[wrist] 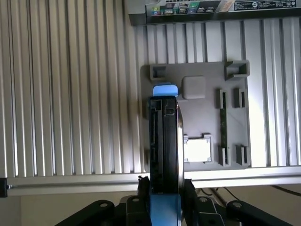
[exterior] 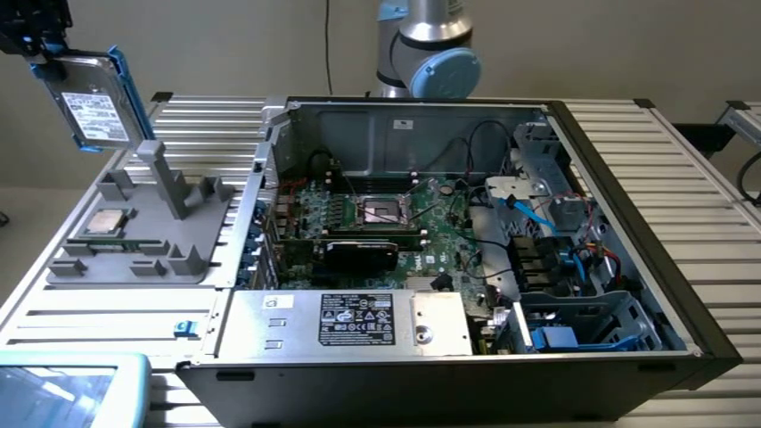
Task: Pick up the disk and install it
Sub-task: 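Pick up the disk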
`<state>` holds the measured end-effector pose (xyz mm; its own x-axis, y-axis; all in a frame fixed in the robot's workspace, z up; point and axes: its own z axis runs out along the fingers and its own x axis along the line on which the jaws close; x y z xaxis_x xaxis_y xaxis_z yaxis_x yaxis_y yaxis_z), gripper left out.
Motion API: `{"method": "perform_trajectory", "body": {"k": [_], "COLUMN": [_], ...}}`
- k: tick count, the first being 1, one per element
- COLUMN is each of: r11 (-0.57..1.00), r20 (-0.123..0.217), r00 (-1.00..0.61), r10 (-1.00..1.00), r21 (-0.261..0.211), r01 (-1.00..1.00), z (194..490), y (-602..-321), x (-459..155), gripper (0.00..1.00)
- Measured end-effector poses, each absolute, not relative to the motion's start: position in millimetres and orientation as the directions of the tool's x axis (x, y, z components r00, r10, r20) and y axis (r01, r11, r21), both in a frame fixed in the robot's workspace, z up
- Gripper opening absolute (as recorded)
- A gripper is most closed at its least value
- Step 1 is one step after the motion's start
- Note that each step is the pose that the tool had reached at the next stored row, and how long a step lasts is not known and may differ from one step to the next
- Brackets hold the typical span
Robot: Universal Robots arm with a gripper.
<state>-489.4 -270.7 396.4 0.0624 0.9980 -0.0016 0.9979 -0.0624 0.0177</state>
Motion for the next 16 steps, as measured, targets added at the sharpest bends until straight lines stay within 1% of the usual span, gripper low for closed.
{"method": "perform_trajectory", "body": {"k": [7, 16], "r11": [-0.062, -0.062], "r20": [-0.001, -0.002], "r00": [0.062, 0.062], "r10": [0.998, 0.998], "r21": [0.023, 0.023], "r01": [0.998, 0.998], "z": [421, 431], "y": [-268, -266], "x": [-488, -469], "gripper": [0.37, 0.37]}}
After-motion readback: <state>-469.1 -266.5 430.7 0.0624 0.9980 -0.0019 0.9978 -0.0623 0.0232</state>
